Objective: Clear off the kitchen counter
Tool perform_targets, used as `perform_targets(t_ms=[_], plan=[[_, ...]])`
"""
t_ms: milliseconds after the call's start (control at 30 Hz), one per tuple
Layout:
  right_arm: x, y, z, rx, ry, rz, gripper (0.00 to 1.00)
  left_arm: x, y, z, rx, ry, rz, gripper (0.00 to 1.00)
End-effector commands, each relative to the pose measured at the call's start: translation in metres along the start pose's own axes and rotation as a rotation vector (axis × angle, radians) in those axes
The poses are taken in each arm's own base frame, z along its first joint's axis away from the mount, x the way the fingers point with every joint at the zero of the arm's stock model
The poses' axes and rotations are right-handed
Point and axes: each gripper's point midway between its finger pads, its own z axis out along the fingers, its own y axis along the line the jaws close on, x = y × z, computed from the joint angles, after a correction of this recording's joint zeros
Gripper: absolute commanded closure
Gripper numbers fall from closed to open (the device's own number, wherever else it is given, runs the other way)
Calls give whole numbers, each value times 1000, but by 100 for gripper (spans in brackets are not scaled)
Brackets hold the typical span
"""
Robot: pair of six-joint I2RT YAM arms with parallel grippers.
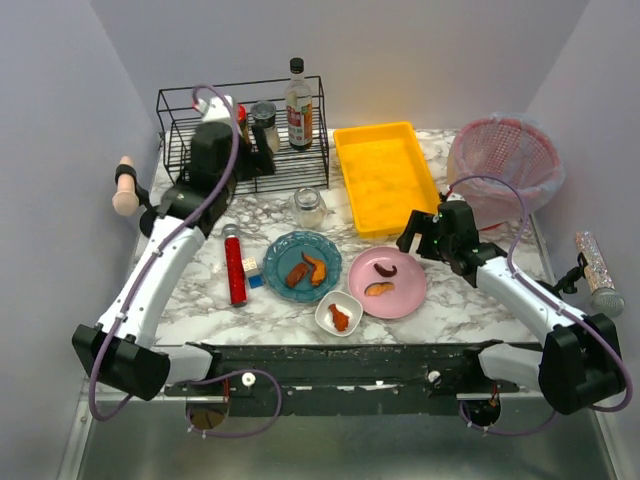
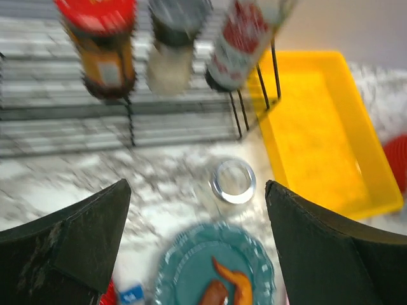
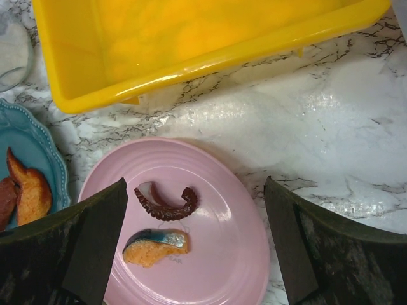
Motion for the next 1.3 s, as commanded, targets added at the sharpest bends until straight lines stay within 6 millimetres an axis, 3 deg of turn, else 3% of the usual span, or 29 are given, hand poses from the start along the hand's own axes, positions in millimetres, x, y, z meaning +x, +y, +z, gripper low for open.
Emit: perform_targets(t_ms=[0, 133, 400, 633, 833, 1267], plan=[[5, 5, 3, -26, 12, 12, 4, 86, -28, 9, 16, 134, -96, 1], [4, 6, 1, -30, 5, 15, 4, 122, -42, 22, -4, 175, -168, 1], [6, 2, -3, -21, -3, 10, 4, 148, -59, 55, -52, 153, -375, 1], [4, 1, -5, -16, -14, 8, 4, 180, -73, 89, -153, 245, -398, 1], [5, -3, -7, -2, -21, 6, 4, 186, -82, 97, -275, 263, -317, 1], [8, -3, -5, -1, -12, 11, 4, 215, -64, 97, -421, 321, -179, 1]])
